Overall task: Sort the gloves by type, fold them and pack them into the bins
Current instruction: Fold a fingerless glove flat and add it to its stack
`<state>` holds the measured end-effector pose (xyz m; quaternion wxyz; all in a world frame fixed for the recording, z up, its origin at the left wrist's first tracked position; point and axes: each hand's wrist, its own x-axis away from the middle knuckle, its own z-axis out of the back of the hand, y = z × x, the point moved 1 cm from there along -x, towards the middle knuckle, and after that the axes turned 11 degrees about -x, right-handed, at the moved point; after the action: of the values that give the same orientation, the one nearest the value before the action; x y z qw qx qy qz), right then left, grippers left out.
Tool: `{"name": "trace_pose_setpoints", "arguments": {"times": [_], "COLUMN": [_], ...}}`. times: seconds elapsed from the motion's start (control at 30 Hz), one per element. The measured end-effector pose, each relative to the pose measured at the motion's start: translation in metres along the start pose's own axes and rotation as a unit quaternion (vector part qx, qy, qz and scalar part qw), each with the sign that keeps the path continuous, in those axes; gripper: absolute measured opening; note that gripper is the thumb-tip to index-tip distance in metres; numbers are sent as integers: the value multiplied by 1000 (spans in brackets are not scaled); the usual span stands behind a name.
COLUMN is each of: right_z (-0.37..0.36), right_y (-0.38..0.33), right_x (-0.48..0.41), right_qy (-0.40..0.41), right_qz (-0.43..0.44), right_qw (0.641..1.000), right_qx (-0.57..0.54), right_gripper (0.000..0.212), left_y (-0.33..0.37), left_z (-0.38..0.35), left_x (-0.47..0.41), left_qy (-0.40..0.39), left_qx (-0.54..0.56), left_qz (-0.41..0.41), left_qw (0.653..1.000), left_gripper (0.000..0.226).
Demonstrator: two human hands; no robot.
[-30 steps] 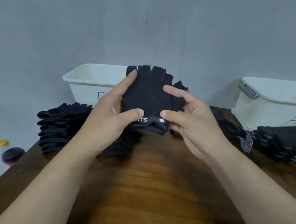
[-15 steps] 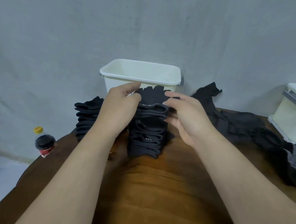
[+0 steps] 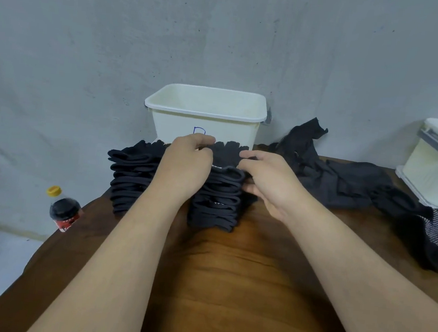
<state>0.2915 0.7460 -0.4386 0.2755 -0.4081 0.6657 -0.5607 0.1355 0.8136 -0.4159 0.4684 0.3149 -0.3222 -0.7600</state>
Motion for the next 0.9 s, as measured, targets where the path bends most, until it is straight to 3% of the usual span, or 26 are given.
{"name": "trace_pose_setpoints", "arguments": {"times": [0.3,0.53,0.73,0.9], "right_z": [1,6,18,48], "right_y": [6,13,11,5], "right_x": [-2,-8,-11,4], "right_qy": [3,9,20,65], "right_qz": [-18,25,123,213], "right_qw": [1000,990,948,912], "right_qx": [4,136,293,344], "right_gripper": [29,40,36,29], "left_y": [-7,-9,-9,10], "left_z": [-6,-9,-13,-18], "left_x": [-6,-4,-4,11], "left_qy": [-3,3,67,114], "left_qx": [-45,-121,-210,-210], "left_qz": [4,-17,-97,-205], "left_qw": [999,993,971,949], "left_gripper": [43,45,29,22]}}
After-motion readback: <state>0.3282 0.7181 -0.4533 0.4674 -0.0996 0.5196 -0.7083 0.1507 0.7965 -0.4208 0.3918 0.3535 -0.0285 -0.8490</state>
